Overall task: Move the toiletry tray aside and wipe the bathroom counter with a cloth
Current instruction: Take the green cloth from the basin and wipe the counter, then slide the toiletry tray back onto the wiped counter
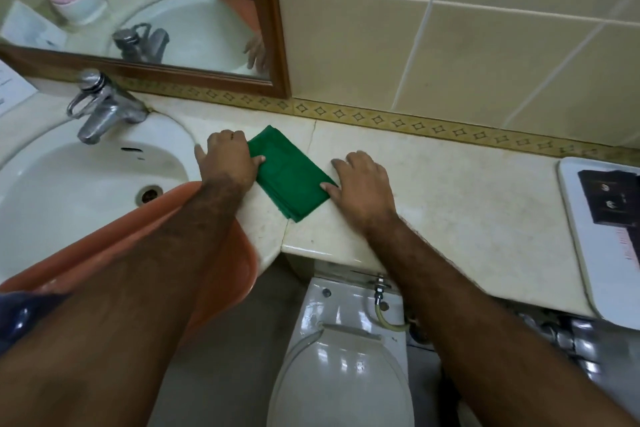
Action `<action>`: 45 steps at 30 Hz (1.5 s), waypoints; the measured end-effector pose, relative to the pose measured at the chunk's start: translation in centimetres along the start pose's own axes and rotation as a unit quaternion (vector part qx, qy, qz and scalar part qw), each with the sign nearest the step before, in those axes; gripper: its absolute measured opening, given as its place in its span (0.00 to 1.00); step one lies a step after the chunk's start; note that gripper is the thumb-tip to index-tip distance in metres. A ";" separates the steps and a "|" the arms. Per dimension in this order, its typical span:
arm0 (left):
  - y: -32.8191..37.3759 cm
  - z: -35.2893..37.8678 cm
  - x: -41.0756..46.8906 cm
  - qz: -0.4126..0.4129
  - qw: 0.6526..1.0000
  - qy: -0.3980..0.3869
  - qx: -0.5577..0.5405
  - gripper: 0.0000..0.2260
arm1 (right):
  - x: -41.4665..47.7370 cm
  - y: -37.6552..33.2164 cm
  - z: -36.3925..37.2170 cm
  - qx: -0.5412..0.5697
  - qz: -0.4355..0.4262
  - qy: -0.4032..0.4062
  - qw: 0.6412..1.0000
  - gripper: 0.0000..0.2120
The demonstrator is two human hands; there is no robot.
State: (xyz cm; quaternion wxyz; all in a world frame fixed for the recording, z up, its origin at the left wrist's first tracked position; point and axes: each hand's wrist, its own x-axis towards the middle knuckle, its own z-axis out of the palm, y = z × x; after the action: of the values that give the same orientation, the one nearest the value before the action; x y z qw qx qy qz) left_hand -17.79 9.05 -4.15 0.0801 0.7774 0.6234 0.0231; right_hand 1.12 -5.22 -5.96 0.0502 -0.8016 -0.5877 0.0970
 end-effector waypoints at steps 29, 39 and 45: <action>50.2 7.2 -12.8 0.424 0.901 -0.094 -0.019 0.20 | -29.9 34.2 -3.7 0.145 0.492 0.212 0.832 0.37; 53.2 9.9 -12.3 0.289 0.947 -0.039 -0.135 0.15 | -28.7 33.5 -2.1 0.551 0.548 0.194 0.598 0.14; 51.3 9.6 -12.9 0.212 0.954 -0.049 -0.208 0.15 | -29.3 33.8 -2.9 0.516 0.554 0.209 0.619 0.11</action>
State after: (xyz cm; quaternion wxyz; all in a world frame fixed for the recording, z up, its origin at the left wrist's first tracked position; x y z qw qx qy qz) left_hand 30.19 -15.22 -4.92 0.2638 0.8582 0.4207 0.1301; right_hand 24.73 -43.27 -6.86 0.5137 -0.8163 0.1411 0.2235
